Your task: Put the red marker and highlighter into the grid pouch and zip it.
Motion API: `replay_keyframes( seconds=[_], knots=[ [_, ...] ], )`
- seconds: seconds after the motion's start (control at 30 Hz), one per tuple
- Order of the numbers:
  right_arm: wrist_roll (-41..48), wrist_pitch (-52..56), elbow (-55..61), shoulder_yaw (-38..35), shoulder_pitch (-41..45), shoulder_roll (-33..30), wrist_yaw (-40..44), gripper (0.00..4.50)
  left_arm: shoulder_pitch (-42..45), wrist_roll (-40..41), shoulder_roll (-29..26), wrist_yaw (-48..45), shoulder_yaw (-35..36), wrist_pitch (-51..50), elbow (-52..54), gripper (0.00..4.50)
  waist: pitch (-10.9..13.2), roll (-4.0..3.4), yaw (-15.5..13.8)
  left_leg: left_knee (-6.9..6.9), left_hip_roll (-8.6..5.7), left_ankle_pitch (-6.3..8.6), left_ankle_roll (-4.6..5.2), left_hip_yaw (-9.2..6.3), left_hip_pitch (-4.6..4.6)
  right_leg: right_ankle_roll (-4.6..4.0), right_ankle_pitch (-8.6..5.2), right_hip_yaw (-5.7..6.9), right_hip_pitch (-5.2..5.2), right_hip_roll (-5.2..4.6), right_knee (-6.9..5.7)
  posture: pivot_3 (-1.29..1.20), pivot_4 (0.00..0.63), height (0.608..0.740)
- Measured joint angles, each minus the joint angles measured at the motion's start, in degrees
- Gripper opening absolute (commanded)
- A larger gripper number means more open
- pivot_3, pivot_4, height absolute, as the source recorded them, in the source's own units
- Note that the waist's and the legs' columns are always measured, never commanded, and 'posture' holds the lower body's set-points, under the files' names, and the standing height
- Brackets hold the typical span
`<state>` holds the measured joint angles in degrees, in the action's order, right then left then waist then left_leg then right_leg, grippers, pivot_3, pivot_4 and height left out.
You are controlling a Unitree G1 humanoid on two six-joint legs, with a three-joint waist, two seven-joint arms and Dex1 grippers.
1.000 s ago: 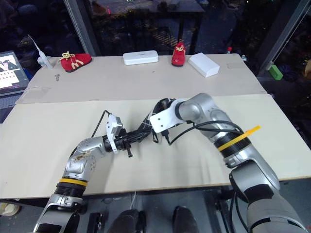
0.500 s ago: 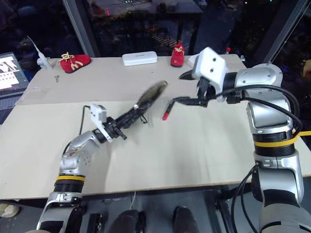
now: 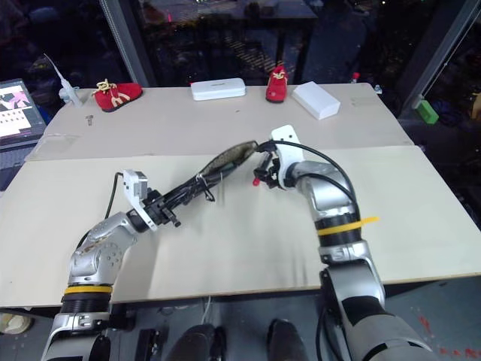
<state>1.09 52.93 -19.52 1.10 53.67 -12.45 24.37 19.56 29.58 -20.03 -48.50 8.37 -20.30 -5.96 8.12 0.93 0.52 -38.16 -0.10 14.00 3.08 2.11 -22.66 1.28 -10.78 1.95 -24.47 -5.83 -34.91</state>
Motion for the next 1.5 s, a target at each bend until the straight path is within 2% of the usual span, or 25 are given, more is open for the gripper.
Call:
replay_keyframes(
  seconds=[0.2, 0.73, 1.17, 1.27, 1.47, 1.5],
  knots=[
    [-0.7, -6.8, -10.7, 0.1, 4.9, 2.3, -5.6, 3.58, 0.2, 0.0, -0.2, 0.4, 0.0, 0.0, 0.2, 0.0, 0.0, 0.0, 0.4, 0.05, 0.02, 0.0, 0.0, -0.01, 0.01, 0.0, 0.0, 0.03, 0.0, 0.08, 0.01, 0.0, 0.15, 0.74],
    [-2.6, -25.0, -40.4, 0.4, 14.1, 6.9, -13.3, 3.58, -0.5, 0.0, 0.7, 1.1, 0.3, 0.7, 0.1, 0.0, 0.0, -0.03, 1.6, 0.08, 0.04, 0.0, 0.0, -0.01, 0.01, 0.0, 0.0, 0.01, 0.0, 0.09, 0.02, 0.0, 0.15, 0.74],
    [-2.5, -30.8, -48.6, -1.0, 15.6, 9.0, -17.4, 3.58, -0.5, 0.0, 1.8, 2.8, 0.3, 0.7, 0.2, 0.0, 0.0, -0.03, 1.8, 0.11, 0.06, 0.0, 0.0, -0.02, 0.14, 0.0, 0.0, -0.01, 0.12, 0.07, 0.01, 0.0, 0.15, 0.74],
    [-2.3, -31.4, -48.6, -1.7, 15.0, 9.0, -17.6, 2.87, -0.5, 0.0, 1.8, 2.9, 0.3, 0.7, 0.2, 0.0, 0.0, -0.03, 1.6, 0.11, 0.04, 0.0, 0.0, -0.04, 0.2, 0.01, 0.0, 0.0, 0.2, 0.04, 0.01, 0.0, 0.15, 0.74],
    [-0.9, -31.0, -47.6, -3.6, 12.4, 8.5, -18.2, 0.69, -0.4, 0.0, 2.1, 3.0, 0.3, 0.7, 0.2, 0.0, 0.0, -0.05, 1.2, 0.12, 0.02, 0.0, 0.0, -0.04, 0.34, 0.01, -0.01, 0.02, 0.36, -0.03, 0.0, 0.0, 0.15, 0.74],
    [-0.8, -30.9, -47.3, -3.8, 12.2, 8.3, -18.2, 0.54, -0.4, 0.0, 2.1, 3.0, 0.3, 0.7, 0.2, 0.0, 0.0, -0.06, 1.1, 0.12, 0.01, 0.0, 0.0, -0.04, 0.34, 0.01, -0.01, 0.01, 0.36, -0.04, 0.01, 0.0, 0.15, 0.74]
  ],
)
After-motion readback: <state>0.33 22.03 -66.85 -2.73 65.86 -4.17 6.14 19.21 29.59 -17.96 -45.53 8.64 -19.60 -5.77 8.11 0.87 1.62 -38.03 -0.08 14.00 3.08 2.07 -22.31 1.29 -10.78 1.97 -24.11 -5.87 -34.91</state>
